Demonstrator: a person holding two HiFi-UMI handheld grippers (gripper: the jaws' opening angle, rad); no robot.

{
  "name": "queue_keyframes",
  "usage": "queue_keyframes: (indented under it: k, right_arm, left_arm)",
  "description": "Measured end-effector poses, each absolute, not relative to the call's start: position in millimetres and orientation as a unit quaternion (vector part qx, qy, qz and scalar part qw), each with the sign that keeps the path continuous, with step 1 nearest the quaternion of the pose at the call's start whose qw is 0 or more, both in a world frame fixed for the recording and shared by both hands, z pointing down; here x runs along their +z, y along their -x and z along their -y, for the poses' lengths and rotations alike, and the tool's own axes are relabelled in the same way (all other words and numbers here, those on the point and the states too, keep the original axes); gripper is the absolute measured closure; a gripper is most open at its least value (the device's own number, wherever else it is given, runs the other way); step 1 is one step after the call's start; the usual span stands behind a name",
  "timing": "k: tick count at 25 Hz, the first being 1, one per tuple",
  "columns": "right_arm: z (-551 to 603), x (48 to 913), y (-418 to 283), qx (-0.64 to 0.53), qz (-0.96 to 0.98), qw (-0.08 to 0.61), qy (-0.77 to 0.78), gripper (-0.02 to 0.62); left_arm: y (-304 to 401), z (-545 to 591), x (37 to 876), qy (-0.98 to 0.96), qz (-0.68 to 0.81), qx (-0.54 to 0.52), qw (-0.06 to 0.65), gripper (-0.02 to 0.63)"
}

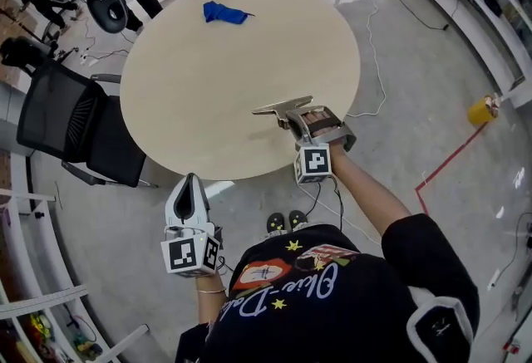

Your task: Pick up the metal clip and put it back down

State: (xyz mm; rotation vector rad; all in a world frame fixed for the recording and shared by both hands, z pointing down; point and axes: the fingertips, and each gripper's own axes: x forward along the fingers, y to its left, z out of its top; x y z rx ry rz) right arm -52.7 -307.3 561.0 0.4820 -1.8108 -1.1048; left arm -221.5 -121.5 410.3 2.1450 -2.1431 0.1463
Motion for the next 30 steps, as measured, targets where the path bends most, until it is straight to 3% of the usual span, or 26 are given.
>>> queue_keyframes:
  k: [3, 9, 18, 20, 30]
  right_arm:
    - [288, 523, 43, -0.453, 0.745, 0.442, -0.209, 0.517]
    - [259, 474, 18, -0.453, 0.749, 0.415, -0.248, 0.518]
    - [252, 459, 7, -0.452, 0.747, 0.404, -0.275, 0.531]
    - [251, 458, 7, -0.450, 0.749, 0.401, -0.275, 0.575]
    - [246, 458, 10, -0.457, 0.750, 0.394, -0.270, 0.578]
  left_arm:
    - [218, 128, 417, -0.707, 0.703, 0.074, 0.022, 0.607]
    - [213, 136, 427, -0.712, 0.698, 0.075, 0.026, 0.607]
    - [202, 147, 416, -0.728, 0.682, 0.070, 0.017, 0.609]
    - [199, 147, 414, -0.729, 0.681, 0.068, 0.014, 0.609]
    - [204, 141, 410, -0.720, 0.692, 0.053, 0.019, 0.607]
